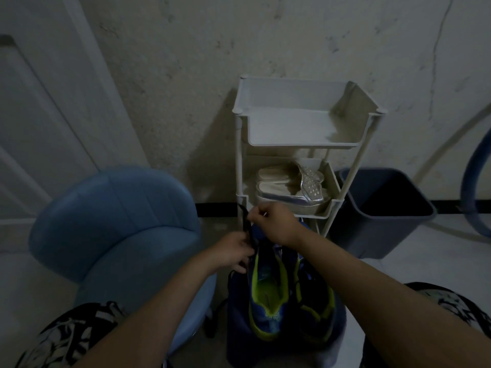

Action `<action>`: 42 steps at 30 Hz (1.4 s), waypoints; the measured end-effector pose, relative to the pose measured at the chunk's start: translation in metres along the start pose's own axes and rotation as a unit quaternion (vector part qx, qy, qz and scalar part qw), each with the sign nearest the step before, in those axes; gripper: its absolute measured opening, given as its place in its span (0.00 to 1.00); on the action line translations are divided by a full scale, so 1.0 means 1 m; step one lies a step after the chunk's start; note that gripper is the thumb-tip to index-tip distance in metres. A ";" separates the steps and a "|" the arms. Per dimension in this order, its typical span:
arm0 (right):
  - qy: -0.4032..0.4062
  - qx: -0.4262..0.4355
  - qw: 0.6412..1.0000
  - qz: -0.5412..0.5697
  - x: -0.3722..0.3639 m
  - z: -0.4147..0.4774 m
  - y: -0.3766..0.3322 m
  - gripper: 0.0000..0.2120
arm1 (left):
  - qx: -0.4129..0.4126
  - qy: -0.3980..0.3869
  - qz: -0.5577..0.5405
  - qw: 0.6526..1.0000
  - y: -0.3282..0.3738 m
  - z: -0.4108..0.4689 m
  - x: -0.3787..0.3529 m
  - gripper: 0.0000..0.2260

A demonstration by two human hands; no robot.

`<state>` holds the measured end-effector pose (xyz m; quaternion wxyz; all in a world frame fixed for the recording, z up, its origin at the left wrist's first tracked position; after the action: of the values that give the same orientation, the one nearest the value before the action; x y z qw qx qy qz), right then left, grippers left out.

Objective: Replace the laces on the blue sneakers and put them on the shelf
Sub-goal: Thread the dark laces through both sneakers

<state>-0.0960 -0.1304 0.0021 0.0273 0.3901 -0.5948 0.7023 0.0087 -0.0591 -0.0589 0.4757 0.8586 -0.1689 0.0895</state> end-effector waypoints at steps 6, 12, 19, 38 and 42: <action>-0.003 -0.008 0.999 0.040 0.004 0.003 -0.007 0.08 | -0.027 0.090 -0.031 0.995 0.011 0.006 0.012 0.10; -0.119 -0.026 0.983 -0.135 -0.006 0.002 0.003 0.11 | -0.129 0.239 -0.200 0.942 0.047 -0.019 0.062 0.09; -0.164 -0.029 0.973 -0.162 -0.013 0.001 0.006 0.08 | -0.133 0.182 -0.398 0.889 0.047 -0.029 0.070 0.11; -0.158 -0.022 0.972 -0.172 -0.018 -0.004 0.006 0.11 | 0.022 0.101 -0.157 0.982 0.009 -0.004 0.019 0.13; -0.217 -0.016 0.933 -0.286 -0.034 -0.009 0.020 0.15 | -0.010 0.179 -0.241 0.954 0.013 -0.007 0.039 0.15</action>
<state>-0.0875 -0.1140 -0.0338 0.1037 0.6863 -0.4605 0.5533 0.0398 -0.0674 -0.0323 0.5138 0.8390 0.1301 0.1231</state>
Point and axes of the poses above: each hand's wrist, its own z-axis towards the middle knuckle, its own x-axis out of the back of the hand, y = z × x, the point moved 6 cm from there along z, towards the middle knuckle
